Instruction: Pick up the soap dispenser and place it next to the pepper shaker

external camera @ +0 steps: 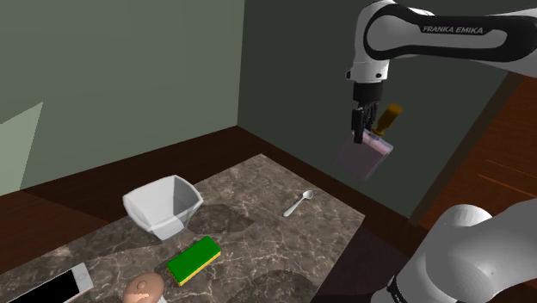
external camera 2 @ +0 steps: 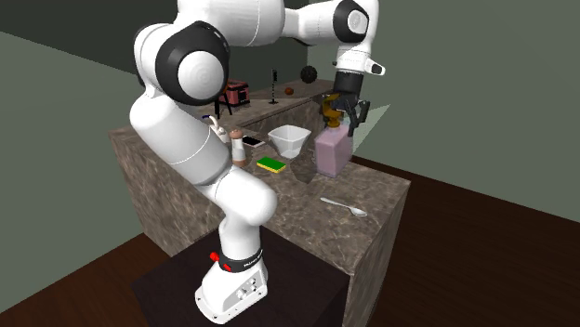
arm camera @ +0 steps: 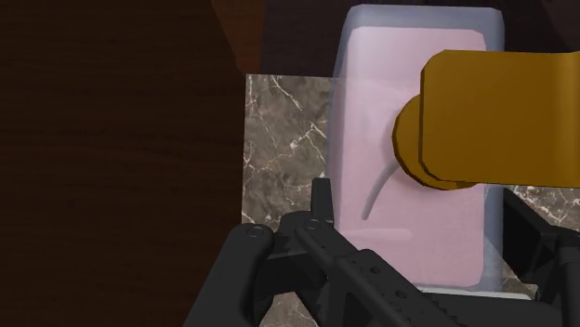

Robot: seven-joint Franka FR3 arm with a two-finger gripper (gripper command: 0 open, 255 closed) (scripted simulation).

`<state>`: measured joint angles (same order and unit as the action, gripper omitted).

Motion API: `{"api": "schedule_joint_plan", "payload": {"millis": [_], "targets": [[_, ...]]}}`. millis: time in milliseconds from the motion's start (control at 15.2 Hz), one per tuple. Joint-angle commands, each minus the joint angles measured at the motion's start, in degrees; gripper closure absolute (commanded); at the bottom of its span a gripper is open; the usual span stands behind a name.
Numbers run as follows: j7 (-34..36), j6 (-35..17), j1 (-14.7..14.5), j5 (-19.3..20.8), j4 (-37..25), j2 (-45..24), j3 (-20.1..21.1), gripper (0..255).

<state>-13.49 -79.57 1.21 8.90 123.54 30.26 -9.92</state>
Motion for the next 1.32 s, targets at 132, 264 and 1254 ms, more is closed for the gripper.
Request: {"api": "schedule_joint_plan", "payload": {"millis": [132, 264, 1254], "targets": [[-0.3, 2.9, -0.1, -0.1, -3.4, -0.5, 0.2, 255], [-0.4, 4.4, -0.1, -0.2, -5.3, -0.9, 0.3, 255], [18.4, 6.9, -5.5, -12.1, -4.6, 1.5, 14.7, 255]]}}
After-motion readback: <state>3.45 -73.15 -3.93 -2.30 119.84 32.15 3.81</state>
